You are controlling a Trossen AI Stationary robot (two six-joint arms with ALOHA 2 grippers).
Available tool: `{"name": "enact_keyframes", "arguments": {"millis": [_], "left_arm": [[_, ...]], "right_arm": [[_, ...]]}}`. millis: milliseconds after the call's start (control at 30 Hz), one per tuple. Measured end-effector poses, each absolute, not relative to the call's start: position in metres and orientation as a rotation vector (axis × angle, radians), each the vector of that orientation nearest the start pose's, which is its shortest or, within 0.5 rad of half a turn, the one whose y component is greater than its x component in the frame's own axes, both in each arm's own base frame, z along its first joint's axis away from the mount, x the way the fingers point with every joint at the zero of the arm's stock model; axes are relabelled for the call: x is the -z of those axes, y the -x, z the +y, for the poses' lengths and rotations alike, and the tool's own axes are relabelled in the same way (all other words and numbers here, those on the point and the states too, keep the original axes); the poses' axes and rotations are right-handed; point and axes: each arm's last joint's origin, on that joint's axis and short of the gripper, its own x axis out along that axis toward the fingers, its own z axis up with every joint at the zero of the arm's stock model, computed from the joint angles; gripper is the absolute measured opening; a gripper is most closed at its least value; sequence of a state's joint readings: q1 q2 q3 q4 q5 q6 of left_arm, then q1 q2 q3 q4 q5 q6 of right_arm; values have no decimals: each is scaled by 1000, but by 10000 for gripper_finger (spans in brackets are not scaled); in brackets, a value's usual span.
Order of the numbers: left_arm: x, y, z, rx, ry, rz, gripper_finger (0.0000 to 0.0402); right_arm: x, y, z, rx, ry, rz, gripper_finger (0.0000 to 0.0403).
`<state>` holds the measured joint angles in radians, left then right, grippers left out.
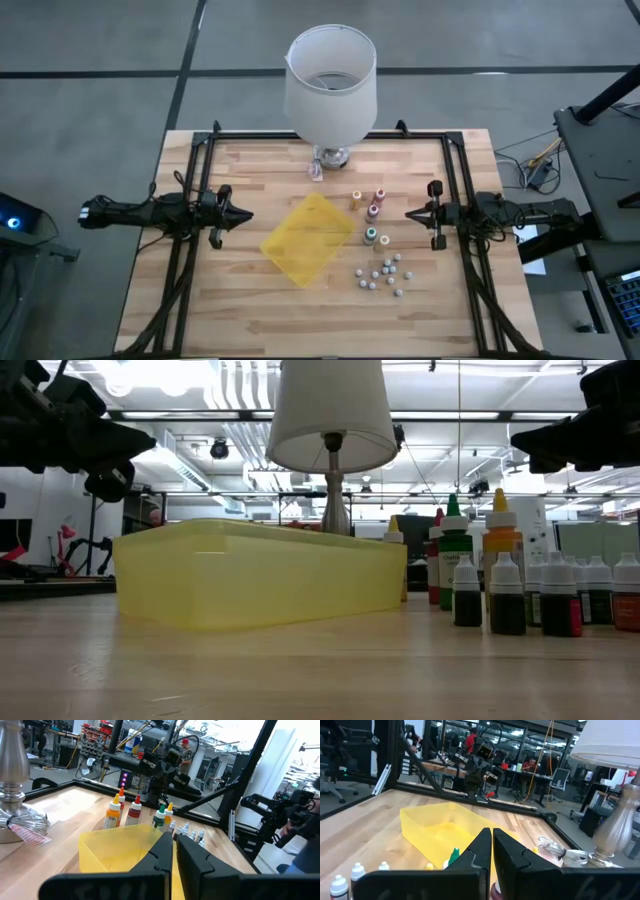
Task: Pick & Place food coloring
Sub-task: Put the large orange food coloring bottle into the yellow bin
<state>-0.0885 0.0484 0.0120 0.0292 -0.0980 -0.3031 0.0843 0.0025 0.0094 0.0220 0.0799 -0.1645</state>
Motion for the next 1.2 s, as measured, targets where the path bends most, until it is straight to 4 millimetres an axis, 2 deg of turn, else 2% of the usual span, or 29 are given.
{"name": "enact_keyframes", "arguments": {"millis": [200, 400, 667, 833, 1100, 1200], "left_arm": [[-166, -100, -6, -11, 302, 6, 0], [-167, -100, -6, -11, 308, 2, 0], [-170, -100, -6, -3, 515, -33, 0], [-181, -99, -6, 37, 669, -145, 0], [-203, -93, -5, 107, 717, -375, 0], [-209, -90, -5, 124, 718, -435, 0]], "right_arm": [[-171, -97, 6, -2, 74, -58, 9], [-183, -95, 6, -14, -112, -182, 9], [-199, -91, 5, -29, -165, -350, 9], [-208, -87, 5, -50, -242, -448, 9], [-212, -85, 2, -25, -504, -506, 9], [-214, -84, 2, -29, -534, -532, 9]]}}
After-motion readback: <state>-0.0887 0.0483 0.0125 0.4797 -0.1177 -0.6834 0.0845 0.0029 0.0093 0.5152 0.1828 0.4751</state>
